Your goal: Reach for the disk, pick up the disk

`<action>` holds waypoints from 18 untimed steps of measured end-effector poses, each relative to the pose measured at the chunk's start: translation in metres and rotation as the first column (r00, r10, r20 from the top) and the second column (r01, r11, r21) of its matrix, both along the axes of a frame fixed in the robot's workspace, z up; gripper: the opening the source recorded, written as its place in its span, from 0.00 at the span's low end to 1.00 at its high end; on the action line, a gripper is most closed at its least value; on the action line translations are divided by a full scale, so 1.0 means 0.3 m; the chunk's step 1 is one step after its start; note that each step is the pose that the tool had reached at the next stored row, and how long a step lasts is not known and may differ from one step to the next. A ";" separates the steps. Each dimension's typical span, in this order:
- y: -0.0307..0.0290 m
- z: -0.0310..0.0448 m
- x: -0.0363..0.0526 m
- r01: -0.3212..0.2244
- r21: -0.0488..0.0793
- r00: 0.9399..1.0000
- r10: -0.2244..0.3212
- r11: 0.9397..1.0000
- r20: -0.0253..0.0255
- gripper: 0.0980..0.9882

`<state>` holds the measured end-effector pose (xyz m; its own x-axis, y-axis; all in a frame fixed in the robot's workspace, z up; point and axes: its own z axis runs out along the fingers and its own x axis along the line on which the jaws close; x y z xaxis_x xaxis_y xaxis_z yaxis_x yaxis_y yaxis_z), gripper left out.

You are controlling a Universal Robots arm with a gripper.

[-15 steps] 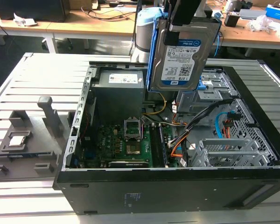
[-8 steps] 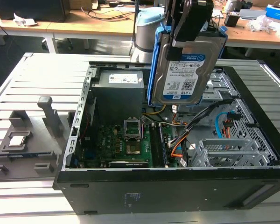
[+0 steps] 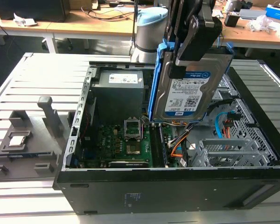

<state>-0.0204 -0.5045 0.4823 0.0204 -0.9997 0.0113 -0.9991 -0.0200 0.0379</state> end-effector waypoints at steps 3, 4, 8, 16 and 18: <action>-0.056 -0.018 0.000 0.000 0.000 1.000 0.000 1.000 -0.001 0.30; -0.068 -0.022 0.000 0.000 0.000 1.000 0.000 1.000 -0.001 0.30; -0.107 -0.036 0.000 0.000 0.000 1.000 0.000 1.000 -0.002 0.30; -0.138 -0.052 0.021 0.000 0.000 1.000 0.000 1.000 -0.003 0.30; -0.138 -0.053 0.041 0.000 0.000 1.000 0.000 1.000 -0.003 0.30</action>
